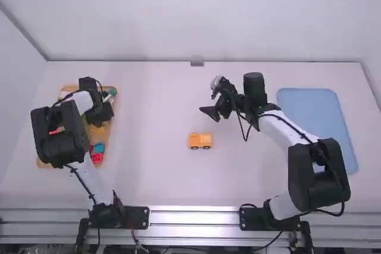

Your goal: Assemble lego blocks to make yellow taxi

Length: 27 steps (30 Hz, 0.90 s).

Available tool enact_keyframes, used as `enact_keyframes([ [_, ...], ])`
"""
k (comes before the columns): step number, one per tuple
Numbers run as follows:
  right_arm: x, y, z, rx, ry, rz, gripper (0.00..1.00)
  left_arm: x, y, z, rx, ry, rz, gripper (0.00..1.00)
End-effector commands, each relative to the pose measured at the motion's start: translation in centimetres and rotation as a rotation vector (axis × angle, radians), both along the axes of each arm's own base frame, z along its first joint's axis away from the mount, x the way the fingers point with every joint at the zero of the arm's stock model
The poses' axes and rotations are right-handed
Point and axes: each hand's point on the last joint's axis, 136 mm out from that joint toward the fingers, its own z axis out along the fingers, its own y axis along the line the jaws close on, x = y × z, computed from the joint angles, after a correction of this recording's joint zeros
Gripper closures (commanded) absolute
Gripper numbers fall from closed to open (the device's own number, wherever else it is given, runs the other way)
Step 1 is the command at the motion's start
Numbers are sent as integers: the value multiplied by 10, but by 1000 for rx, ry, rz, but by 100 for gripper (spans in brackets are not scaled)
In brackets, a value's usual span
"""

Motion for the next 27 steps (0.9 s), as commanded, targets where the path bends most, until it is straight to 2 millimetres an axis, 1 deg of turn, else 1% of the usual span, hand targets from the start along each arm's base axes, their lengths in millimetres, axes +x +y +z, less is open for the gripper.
enact_keyframes([
  [1,2,4,10,87,90,-35,2,17,-1,45,42,-106,-29,98],
  [4,11,6,25,160,111,-76,2,19,-14,85,92,-184,-62,98],
  [5,11,6,27,167,110,-78,1,19,-15,88,95,-188,-64,98],
  [6,14,7,31,186,114,-87,2,20,-22,99,122,-212,-84,98],
  [7,15,7,35,210,127,-99,2,22,-37,114,156,-253,-142,98],
  [8,17,8,40,234,140,-109,1,25,-53,125,181,-291,-212,98],
  [9,18,8,41,244,149,-115,1,26,-61,130,191,-309,-246,98],
  [12,17,10,47,282,180,-112,2,31,-109,148,244,-408,-450,98],
  [13,17,11,48,292,194,-110,1,32,-131,154,262,-452,-530,98],
  [14,18,11,49,297,211,-114,2,31,-144,158,265,-482,-567,98],
  [15,23,8,48,308,258,-139,1,29,-172,164,265,-542,-663,98],
  [17,28,5,46,310,305,-154,1,23,-197,168,255,-588,-767,98],
  [18,30,5,45,313,333,-138,1,18,-214,171,243,-619,-847,98],
  [19,29,7,47,326,366,-87,1,12,-231,173,221,-650,-922,98],
  [21,26,12,49,347,414,-3,1,5,-251,174,187,-686,-1011,98],
  [22,24,16,48,362,464,51,3,-1,-267,173,156,-709,-1087,98],
  [23,23,17,49,363,468,58,3,-2,-269,173,154,-711,-1097,98],
  [25,23,21,44,371,544,98,3,-9,-287,171,122,-739,-1197,98],
  [26,23,25,37,367,594,104,4,-12,-297,170,99,-765,-1247,98],
  [27,24,28,32,361,620,103,4,-13,-301,170,94,-777,-1267,98],
])
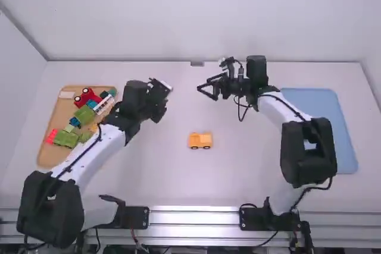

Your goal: Assemble lego blocks to make yellow taxi

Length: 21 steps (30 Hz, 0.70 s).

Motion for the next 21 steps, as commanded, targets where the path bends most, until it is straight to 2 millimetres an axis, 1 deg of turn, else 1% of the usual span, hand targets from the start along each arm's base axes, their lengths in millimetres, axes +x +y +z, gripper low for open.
enact_keyframes([
  [1,-8,17,-1,55,68,108,6,-15,-28,2,-10,-38,-193,98],
  [3,-10,27,-13,65,113,152,8,-15,-34,1,-12,-55,-208,98],
  [5,-13,32,-16,79,129,178,9,-15,-37,0,-13,-62,-217,98],
  [7,-16,39,-21,77,140,195,15,-16,-44,-4,-12,-60,-233,98],
  [8,-16,39,-22,76,141,195,15,-15,-44,-4,-12,-60,-232,98],
  [11,-22,47,-22,76,141,217,20,-11,-52,-15,8,-61,-256,98],
  [13,-23,49,-22,74,141,220,21,-10,-54,-19,11,-57,-261,98],
  [15,-23,53,-27,51,148,206,25,-6,-56,-27,11,-50,-262,98],
  [17,-23,54,-31,34,158,192,30,-3,-57,-31,8,-51,-259,98],
  [18,-23,55,-31,32,160,193,30,-1,-57,-32,8,-53,-258,98],
  [21,-24,54,-31,35,164,196,34,3,-57,-34,6,-61,-254,98],
])
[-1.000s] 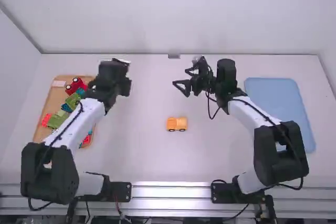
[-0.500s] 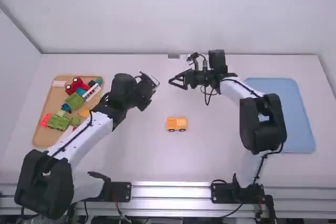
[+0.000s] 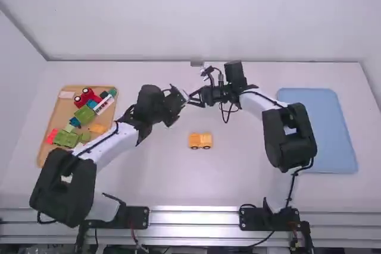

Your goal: Assemble lego blocks to make yellow taxi

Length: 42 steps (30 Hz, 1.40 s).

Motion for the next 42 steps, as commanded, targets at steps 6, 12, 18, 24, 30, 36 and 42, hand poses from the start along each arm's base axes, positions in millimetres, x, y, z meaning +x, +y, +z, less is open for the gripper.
enact_keyframes([
  [6,2,8,10,7,-30,12,37,6,-6,-9,-11,-9,-17,98],
  [12,6,15,2,-44,-6,-34,41,7,-9,-11,-21,-7,-15,98],
  [18,6,21,0,-61,-2,-48,56,6,-11,-10,-22,-10,-20,98],
  [24,7,22,-1,-65,-4,-53,68,7,-10,-10,-22,-10,-19,98],
  [30,6,26,2,-58,-18,-45,76,6,-11,-11,-21,-7,-21,42],
  [36,10,24,5,-55,-95,-30,78,11,-6,-3,-118,49,63,1],
  [42,12,11,19,-95,-238,27,78,-4,-13,22,-246,147,-96,1],
])
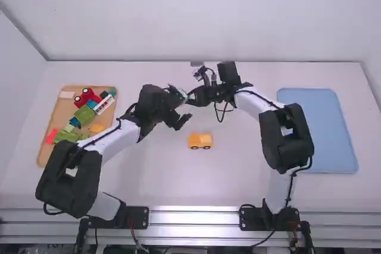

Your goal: Assemble lego blocks to make yellow taxi

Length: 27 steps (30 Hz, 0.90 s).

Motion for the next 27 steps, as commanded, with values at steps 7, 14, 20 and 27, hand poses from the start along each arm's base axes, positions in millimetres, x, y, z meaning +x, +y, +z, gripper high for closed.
enact_keyframes([
  [7,-3,-10,45,-89,-327,186,78,-15,-1,67,-322,9,-283,1],
  [14,-19,-16,62,-193,-434,313,78,-37,-6,68,-414,-11,-476,1],
  [20,-39,-15,70,-192,-464,404,78,-40,-10,66,-457,-2,-521,1],
  [27,-44,-11,68,-209,-476,432,79,-42,-15,65,-461,-1,-538,14],
])
